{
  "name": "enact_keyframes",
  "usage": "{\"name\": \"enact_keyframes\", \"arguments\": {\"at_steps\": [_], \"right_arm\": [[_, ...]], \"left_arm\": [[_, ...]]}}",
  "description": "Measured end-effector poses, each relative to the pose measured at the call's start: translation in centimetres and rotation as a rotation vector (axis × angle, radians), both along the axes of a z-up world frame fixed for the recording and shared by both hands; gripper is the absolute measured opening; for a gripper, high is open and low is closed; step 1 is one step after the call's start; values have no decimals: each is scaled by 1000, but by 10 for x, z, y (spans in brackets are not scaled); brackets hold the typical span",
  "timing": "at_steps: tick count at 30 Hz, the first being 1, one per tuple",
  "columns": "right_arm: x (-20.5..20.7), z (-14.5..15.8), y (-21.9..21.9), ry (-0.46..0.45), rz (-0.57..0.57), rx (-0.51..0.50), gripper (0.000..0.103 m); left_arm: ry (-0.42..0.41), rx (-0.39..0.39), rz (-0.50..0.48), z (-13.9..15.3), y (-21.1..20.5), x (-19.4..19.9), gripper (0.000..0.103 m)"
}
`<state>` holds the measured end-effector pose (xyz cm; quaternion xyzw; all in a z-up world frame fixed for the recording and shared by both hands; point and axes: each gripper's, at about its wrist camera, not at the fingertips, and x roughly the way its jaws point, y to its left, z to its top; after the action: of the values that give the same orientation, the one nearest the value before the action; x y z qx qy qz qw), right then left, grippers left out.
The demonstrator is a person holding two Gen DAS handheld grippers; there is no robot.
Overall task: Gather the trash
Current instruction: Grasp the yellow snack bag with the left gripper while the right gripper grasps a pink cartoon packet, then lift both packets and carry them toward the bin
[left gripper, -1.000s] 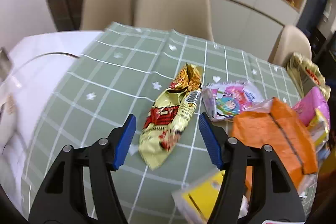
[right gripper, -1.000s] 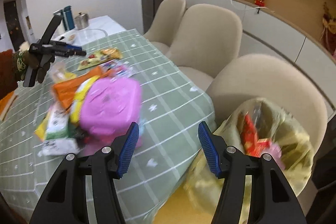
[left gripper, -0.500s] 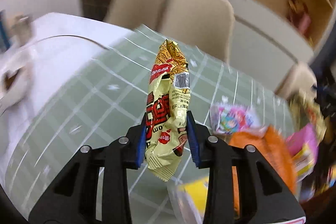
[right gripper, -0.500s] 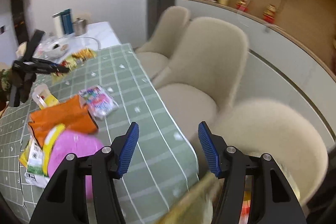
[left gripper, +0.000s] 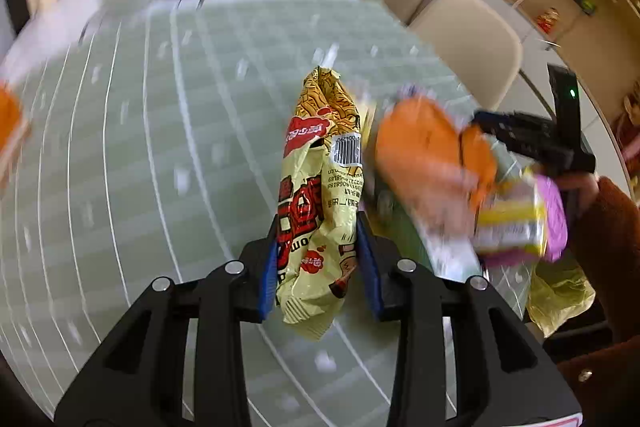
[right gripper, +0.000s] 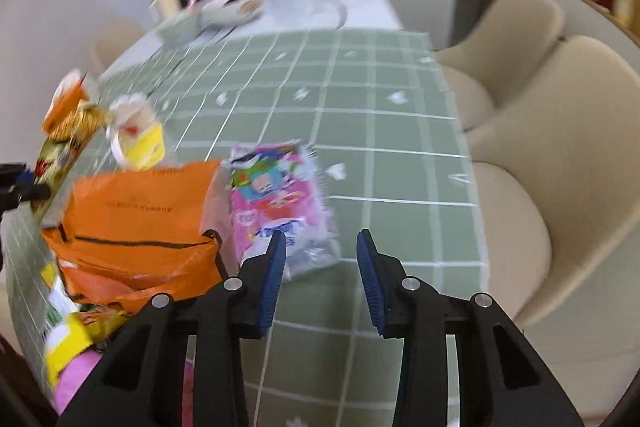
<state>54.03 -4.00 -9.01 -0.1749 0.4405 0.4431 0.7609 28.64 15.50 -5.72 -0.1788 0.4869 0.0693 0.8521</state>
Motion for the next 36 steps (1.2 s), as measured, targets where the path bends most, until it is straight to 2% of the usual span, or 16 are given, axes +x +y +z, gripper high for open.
{"name": "enact_keyframes", "arguments": {"at_steps": [2, 4, 6, 10, 14, 18, 21, 26, 29, 31, 33, 34, 35, 36], "right_arm": [[0, -9, 8, 4, 20, -21, 35], [-3, -15, 13, -8, 19, -40, 30], [-7, -15, 16, -23, 21, -55, 14], [-12, 5, 4, -48, -23, -21, 12], [-21, 47, -19, -96, -113, 19, 12], [-43, 85, -37, -144, -184, 43, 12], [-67, 106, -44, -176, -217, 52, 12], [-105, 126, -56, -180, -284, 87, 12], [-126, 128, -57, -198, -308, 74, 12], [-139, 127, -57, -195, -321, 67, 12], [-151, 128, -59, -188, -336, 72, 12], [-157, 129, -59, -189, -343, 76, 12], [-162, 130, -60, -191, -347, 80, 12], [-169, 133, -61, -194, -350, 87, 12]], "left_arm": [[18, -14, 43, -6, -3, -14, 33], [15, -32, 78, -6, -1, -22, 33], [-4, -36, 102, -1, 0, -25, 33], [-26, -27, 90, 9, -1, -24, 33], [-22, -21, 59, 8, 0, -21, 33], [29, -20, 27, -9, 1, -15, 33], [50, -47, 6, -22, 2, -12, 37], [34, -109, -29, -33, 7, -9, 51], [23, -122, -42, -35, 8, -7, 52], [21, -92, -41, -35, 10, -3, 52], [22, -73, -34, -35, 15, 2, 30], [23, -64, -32, -34, 17, 5, 14], [22, -59, -34, -32, 18, 6, 6], [15, -56, -41, -29, 18, 7, 5]]}}
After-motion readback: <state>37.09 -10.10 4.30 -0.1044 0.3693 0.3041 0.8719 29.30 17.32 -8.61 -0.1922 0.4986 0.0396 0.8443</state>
